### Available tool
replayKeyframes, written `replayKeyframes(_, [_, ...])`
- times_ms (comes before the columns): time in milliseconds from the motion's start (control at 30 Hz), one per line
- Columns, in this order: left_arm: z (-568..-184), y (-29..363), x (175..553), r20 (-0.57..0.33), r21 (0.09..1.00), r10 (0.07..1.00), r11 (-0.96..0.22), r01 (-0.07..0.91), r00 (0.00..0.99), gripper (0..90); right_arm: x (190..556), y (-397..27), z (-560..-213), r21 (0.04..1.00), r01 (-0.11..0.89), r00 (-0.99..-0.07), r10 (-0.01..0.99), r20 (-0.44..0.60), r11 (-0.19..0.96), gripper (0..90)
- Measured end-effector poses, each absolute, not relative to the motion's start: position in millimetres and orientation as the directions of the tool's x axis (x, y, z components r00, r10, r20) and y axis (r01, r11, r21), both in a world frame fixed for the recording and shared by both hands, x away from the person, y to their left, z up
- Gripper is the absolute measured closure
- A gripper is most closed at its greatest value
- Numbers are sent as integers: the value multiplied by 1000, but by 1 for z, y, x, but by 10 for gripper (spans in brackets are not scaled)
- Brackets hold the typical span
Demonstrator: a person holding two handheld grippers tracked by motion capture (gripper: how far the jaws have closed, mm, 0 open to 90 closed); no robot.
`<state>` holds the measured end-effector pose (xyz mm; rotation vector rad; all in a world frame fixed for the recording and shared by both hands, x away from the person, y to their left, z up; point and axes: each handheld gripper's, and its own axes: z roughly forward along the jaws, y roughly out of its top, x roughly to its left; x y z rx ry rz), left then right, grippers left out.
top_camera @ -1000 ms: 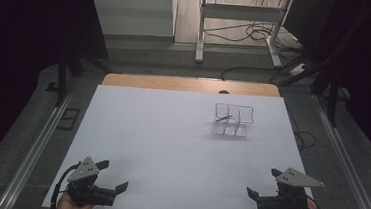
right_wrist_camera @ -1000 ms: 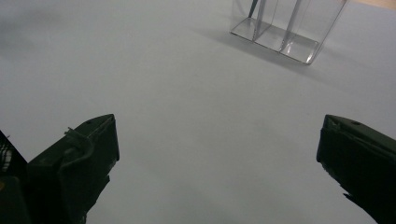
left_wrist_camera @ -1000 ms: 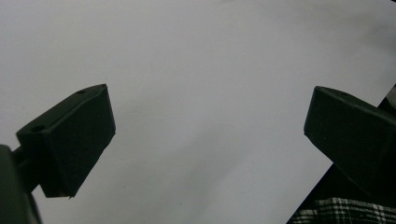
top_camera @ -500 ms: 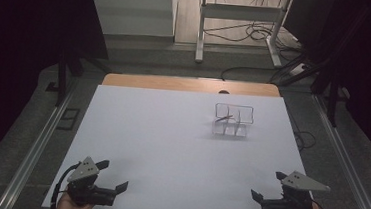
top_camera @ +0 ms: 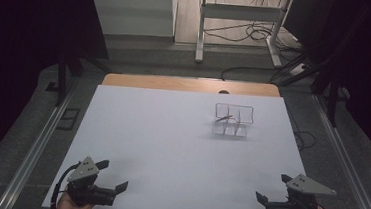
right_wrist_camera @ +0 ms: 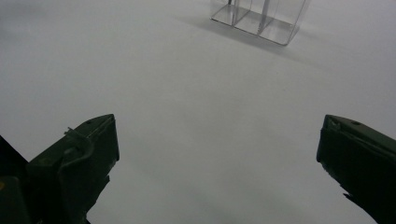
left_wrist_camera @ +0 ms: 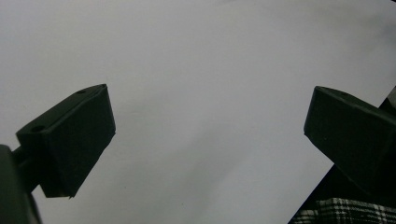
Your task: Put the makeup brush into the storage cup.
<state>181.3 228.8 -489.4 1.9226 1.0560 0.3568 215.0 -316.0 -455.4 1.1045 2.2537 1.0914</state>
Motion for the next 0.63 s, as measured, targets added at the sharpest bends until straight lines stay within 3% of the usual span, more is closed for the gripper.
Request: replayKeyframes(633, [-489, 229, 182, -153, 810, 789, -245, 533, 595, 23, 212, -324, -465, 749, 520, -591, 806, -32, 411, 0])
